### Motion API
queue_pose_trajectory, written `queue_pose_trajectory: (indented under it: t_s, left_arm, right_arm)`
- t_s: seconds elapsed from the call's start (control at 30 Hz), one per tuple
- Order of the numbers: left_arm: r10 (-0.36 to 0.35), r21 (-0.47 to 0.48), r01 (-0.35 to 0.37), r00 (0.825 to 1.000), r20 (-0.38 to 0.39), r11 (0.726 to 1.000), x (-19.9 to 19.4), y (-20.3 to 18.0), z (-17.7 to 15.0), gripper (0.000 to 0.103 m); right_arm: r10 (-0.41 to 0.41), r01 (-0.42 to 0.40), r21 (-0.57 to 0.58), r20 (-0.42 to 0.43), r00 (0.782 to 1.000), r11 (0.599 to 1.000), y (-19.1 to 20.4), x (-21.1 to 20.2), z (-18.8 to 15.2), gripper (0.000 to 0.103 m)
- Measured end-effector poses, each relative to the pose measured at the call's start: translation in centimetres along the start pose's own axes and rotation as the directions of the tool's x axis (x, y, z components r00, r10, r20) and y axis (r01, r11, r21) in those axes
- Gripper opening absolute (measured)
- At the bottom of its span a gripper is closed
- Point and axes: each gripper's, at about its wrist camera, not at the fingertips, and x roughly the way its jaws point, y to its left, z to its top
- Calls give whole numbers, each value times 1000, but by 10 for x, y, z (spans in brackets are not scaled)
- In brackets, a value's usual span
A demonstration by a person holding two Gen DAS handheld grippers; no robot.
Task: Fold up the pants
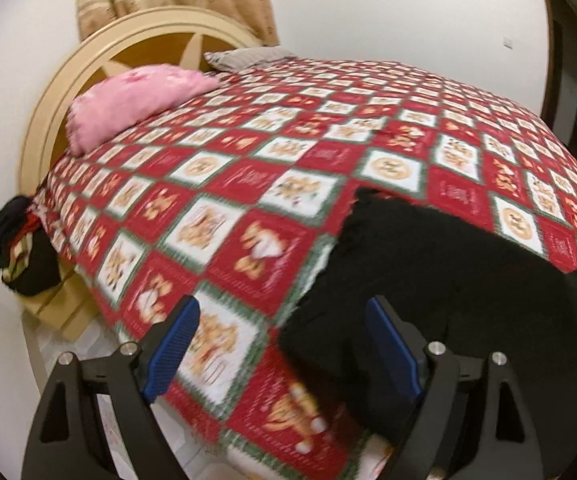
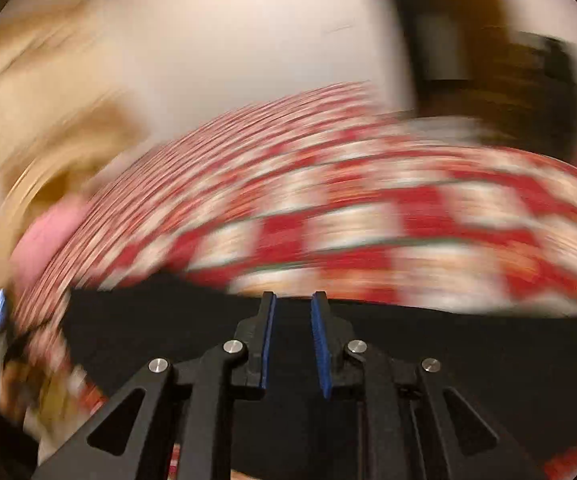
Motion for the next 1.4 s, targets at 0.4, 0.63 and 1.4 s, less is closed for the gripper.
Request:
queue_pose_trajectory:
  t_s: [0.4, 0.63, 1.4]
  left_arm:
    - [-30, -33, 29, 999, -24, 999, 7, 23, -20, 88]
    - [-21, -42, 19, 999, -44, 999, 16, 22, -22, 88]
    - [-257, -201, 233, 960, -108, 952, 48, -9, -30, 98]
  right_arm:
    - [130, -199, -291, -239, 962, 936, 129, 192, 31, 22]
    - [167, -271, -297, -332, 928, 916, 124, 209, 28, 42]
    - [184, -193, -144, -74, 980, 971, 103, 134, 50, 7]
